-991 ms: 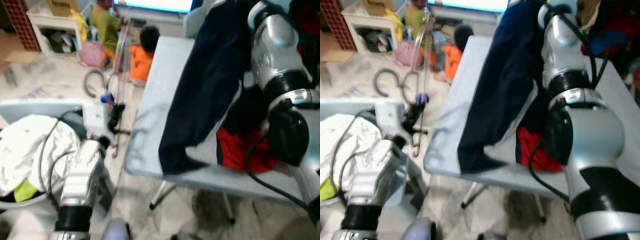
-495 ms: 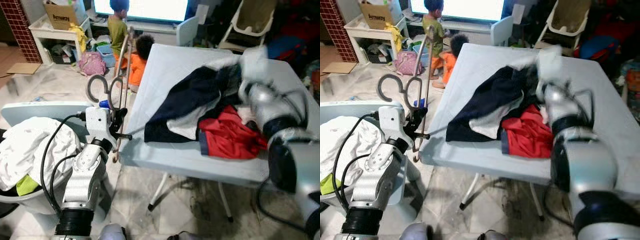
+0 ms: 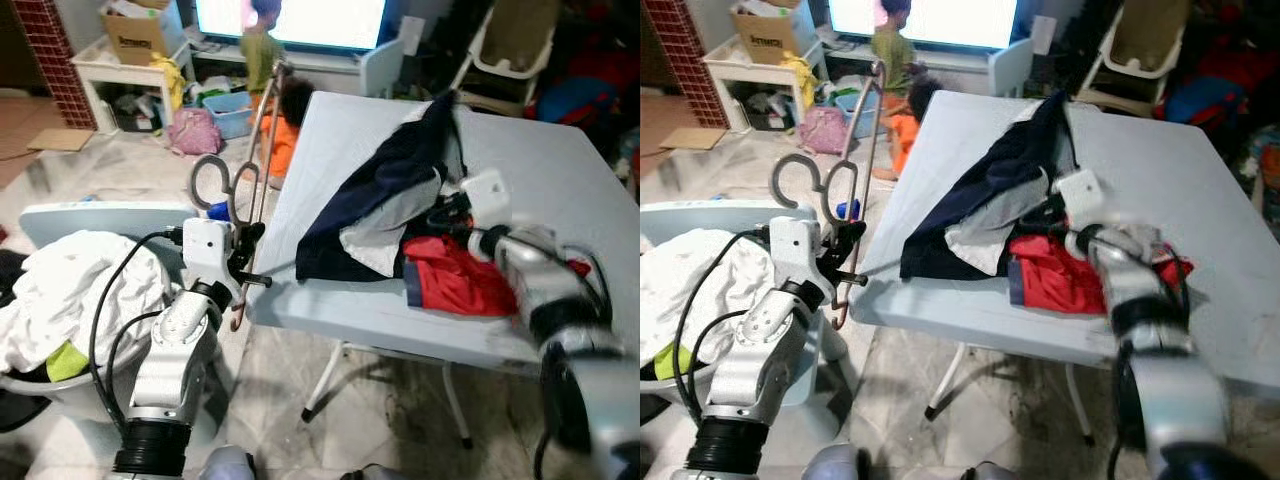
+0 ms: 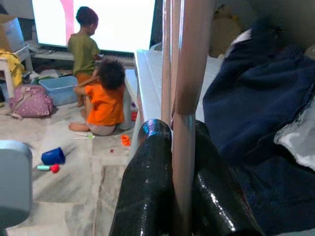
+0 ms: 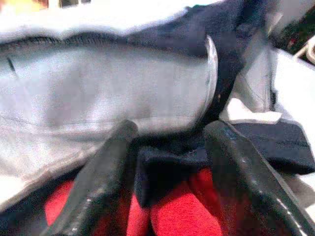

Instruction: Hang hanger

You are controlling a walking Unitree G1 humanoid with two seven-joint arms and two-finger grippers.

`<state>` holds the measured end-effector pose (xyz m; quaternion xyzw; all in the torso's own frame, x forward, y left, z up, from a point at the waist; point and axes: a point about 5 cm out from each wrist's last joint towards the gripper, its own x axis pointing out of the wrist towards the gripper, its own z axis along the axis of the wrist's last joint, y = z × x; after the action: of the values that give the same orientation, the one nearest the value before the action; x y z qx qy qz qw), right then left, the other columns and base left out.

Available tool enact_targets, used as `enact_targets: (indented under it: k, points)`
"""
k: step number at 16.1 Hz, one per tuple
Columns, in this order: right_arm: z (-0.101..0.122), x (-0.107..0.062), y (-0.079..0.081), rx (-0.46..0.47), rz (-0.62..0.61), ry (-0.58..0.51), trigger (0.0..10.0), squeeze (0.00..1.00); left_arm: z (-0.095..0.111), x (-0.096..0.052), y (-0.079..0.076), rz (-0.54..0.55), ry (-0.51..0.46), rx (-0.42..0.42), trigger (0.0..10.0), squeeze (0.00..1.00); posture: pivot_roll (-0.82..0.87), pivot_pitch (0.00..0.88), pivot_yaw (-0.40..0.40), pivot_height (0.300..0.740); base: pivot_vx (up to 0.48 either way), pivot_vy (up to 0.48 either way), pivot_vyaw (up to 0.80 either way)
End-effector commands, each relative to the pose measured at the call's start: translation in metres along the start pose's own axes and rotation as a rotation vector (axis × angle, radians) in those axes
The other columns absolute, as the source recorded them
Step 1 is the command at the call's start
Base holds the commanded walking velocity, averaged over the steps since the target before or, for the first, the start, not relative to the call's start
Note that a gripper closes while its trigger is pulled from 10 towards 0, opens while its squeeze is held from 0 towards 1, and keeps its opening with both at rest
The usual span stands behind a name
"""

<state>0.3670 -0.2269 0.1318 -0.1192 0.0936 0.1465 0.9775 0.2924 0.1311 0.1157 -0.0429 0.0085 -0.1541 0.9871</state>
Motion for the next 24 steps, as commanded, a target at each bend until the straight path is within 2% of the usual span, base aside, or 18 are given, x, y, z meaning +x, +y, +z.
enact_targets:
  k: [1,3,4,7,8,13,24]
  points:
    - [0.019,-0.008,-0.009,0.075,-0.085,-0.172,10.0,1.00,0.001,0.002,-0.004,-0.005,0.003,0.009,10.0,0.00,0.05,0.000,-0.041,0.740,0.000,0.000,0.00]
    - [0.005,-0.025,-0.004,0.184,-0.212,-0.245,10.0,1.00,0.001,0.003,-0.007,-0.004,0.005,0.019,10.0,0.00,0.05,0.000,-0.035,0.740,0.000,0.000,0.00]
    - [-0.003,-0.036,0.008,0.208,-0.251,-0.272,10.0,1.00,0.003,0.003,-0.010,-0.013,-0.001,0.019,10.0,0.00,0.04,0.000,-0.030,0.740,0.000,0.000,0.00]
    - [-0.016,-0.047,0.042,0.245,-0.262,-0.289,10.0,1.00,0.002,0.005,-0.017,-0.044,0.008,0.014,10.0,0.00,0.04,0.000,-0.015,0.740,0.000,0.000,0.00]
    - [-0.017,-0.048,0.044,0.249,-0.266,-0.285,10.0,1.00,0.002,0.005,-0.018,-0.047,0.009,0.015,10.0,0.00,0.04,0.000,-0.015,0.740,0.000,0.000,0.00]
    - [-0.014,-0.057,0.049,0.269,-0.306,-0.271,10.0,1.00,0.001,0.005,-0.018,-0.045,0.015,0.015,10.0,0.00,0.03,0.000,-0.017,0.740,-0.274,0.000,0.00]
    - [-0.009,-0.054,0.045,0.263,-0.313,-0.258,10.0,1.00,0.000,0.007,-0.018,-0.051,0.020,0.015,10.0,0.00,0.03,0.000,-0.018,0.740,-0.286,0.000,0.00]
